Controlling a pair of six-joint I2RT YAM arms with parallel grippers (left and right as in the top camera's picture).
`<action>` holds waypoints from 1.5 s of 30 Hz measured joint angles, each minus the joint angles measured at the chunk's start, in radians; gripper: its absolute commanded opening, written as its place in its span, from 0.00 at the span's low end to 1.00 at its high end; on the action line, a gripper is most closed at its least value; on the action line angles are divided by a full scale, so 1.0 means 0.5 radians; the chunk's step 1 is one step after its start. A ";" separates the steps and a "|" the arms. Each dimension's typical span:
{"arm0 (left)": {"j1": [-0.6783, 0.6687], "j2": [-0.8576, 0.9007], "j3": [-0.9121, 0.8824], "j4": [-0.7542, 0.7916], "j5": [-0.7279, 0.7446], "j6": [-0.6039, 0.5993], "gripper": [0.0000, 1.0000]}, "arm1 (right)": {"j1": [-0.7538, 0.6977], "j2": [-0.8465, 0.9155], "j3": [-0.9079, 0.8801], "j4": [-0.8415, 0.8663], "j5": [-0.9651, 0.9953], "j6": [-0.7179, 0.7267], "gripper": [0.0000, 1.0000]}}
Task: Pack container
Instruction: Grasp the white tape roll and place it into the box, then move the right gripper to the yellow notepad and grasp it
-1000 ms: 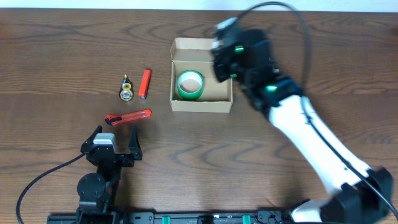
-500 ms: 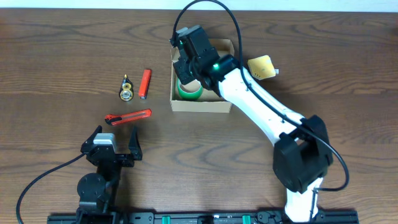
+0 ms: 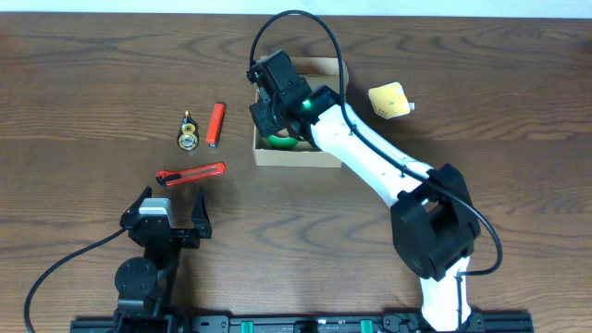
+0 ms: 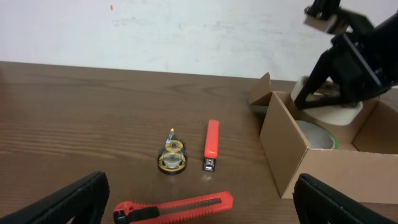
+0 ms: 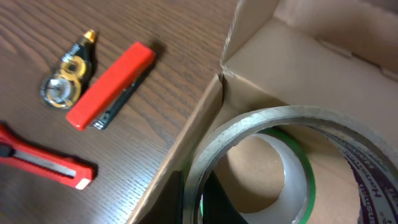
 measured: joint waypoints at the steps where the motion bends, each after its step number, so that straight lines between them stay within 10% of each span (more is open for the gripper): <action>1: 0.000 0.000 0.000 0.001 0.000 0.000 0.95 | 0.000 0.016 0.000 0.000 -0.001 0.006 0.01; 9: 0.000 0.000 0.000 0.001 0.000 0.000 0.95 | 0.002 0.098 0.001 0.011 -0.001 0.017 0.02; 15: 0.000 0.000 0.000 0.001 0.000 0.000 0.95 | 0.008 0.098 0.001 0.070 0.002 0.042 0.40; 34: 0.000 0.000 0.000 0.000 0.000 0.000 0.95 | -0.019 -0.233 0.002 -0.246 0.129 -0.008 0.52; 45: 0.000 0.000 0.000 0.001 -0.001 0.000 0.95 | -0.629 -0.517 0.023 -0.523 0.449 -0.105 0.81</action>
